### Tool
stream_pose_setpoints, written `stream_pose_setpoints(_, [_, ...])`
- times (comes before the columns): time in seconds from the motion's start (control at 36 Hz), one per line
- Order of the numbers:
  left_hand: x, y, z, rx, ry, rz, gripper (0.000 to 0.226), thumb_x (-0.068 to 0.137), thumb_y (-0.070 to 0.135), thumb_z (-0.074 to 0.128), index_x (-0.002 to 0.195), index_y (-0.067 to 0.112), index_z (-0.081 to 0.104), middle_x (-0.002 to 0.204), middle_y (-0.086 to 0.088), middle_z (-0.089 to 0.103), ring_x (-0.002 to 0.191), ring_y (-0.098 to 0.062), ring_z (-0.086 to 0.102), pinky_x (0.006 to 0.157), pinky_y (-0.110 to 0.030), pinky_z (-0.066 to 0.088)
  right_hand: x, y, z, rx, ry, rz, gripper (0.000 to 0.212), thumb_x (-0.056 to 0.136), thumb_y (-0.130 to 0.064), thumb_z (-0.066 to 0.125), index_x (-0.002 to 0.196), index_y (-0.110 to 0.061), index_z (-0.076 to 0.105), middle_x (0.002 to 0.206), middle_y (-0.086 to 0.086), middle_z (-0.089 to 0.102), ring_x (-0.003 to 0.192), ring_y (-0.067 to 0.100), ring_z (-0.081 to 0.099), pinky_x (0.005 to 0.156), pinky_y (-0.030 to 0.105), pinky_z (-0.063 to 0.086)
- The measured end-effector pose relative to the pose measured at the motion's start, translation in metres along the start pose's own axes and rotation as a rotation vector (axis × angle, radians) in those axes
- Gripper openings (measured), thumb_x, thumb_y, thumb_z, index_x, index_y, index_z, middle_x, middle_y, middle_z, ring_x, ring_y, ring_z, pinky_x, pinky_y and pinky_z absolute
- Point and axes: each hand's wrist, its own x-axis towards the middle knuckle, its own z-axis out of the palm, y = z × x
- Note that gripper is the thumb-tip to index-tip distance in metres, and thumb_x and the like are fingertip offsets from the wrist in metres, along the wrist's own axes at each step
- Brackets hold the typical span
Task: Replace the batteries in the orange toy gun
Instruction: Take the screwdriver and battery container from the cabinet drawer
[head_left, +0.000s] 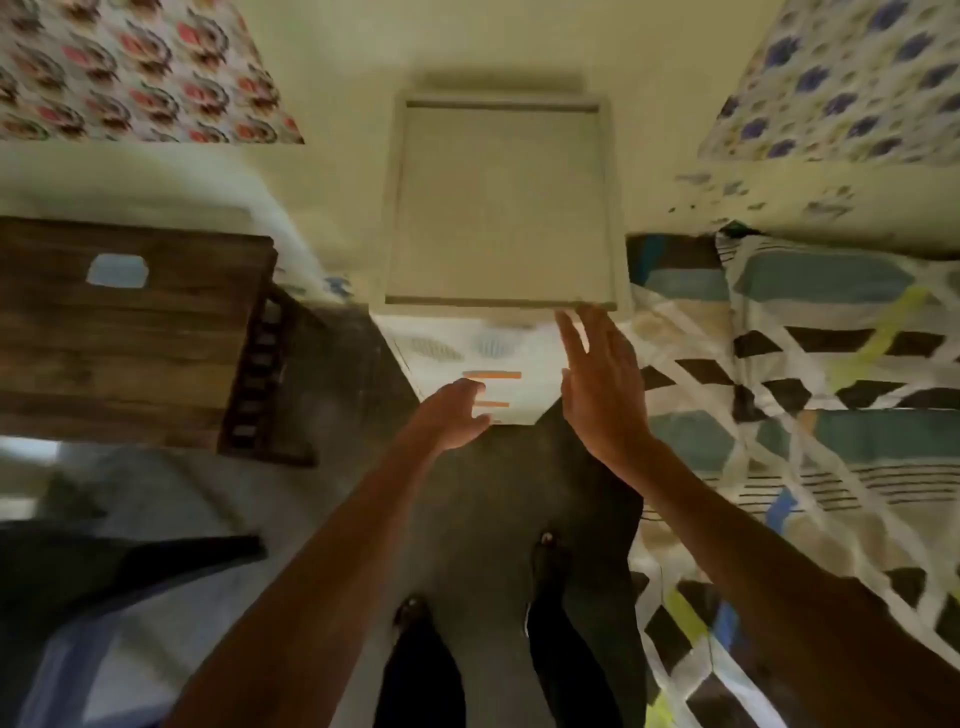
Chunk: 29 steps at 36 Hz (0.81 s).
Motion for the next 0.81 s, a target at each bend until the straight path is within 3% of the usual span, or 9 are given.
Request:
stream_pose_setpoints(0.11, [0.025,0.001,0.024,0.030,-0.045,-0.068,0.062,0.092,0.029,0.058,0.148,0.011,0.034,0.151,-0.008,0.040,0.137,-0.025,0.041,0.109,-0.043,0.040,0.013,0.014,0.023,-0.074,-0.046,-0.081,0.075,0.088,-0.008,0.064,0.151,-0.013,0.026,0.156,0.013,0.028,0.146,0.029,0.024,0.117,0.048,0.026])
stream_pose_setpoints(0.25, [0.055,-0.004,0.048,0.150,0.081,-0.037,0.073,0.089,0.021,0.059,0.152,0.009,0.023,0.156,-0.011,0.032,0.141,-0.026,0.033,0.109,-0.040,0.038,0.025,0.023,0.036,-0.064,0.047,-0.116,0.071,0.085,-0.010,0.066,0.148,-0.013,0.033,0.149,0.011,0.039,0.141,0.028,0.032,0.118,0.046,0.024])
stream_pose_setpoints(0.44, [0.059,-0.005,0.062,0.311,0.170,-0.021,0.071,0.084,0.014,0.063,0.148,0.009,0.033,0.147,-0.012,0.043,0.136,-0.029,0.040,0.112,-0.039,0.033,0.024,0.024,0.042,0.002,0.044,-0.102,0.076,0.083,-0.007,0.067,0.150,-0.013,0.032,0.146,0.010,0.040,0.139,0.028,0.033,0.117,0.046,0.024])
stream_pose_setpoints(0.67, [0.005,0.017,0.062,0.377,0.046,-0.052,0.061,0.079,0.014,0.065,0.136,0.008,0.044,0.146,-0.013,0.041,0.129,-0.031,0.044,0.103,-0.040,0.039,0.027,0.021,0.023,0.103,-0.057,-0.066,0.078,0.077,-0.004,0.071,0.147,-0.013,0.037,0.143,0.009,0.044,0.136,0.027,0.034,0.115,0.045,0.031])
stream_pose_setpoints(0.81, [-0.061,0.036,0.068,0.335,0.133,-0.052,0.044,0.081,0.003,0.043,0.123,0.002,0.057,0.125,-0.016,0.059,0.112,-0.033,0.058,0.090,-0.040,0.049,0.036,0.019,-0.001,0.160,-0.194,-0.061,0.074,0.077,0.002,0.067,0.144,-0.012,0.041,0.142,0.009,0.046,0.135,0.029,0.037,0.113,0.045,0.035])
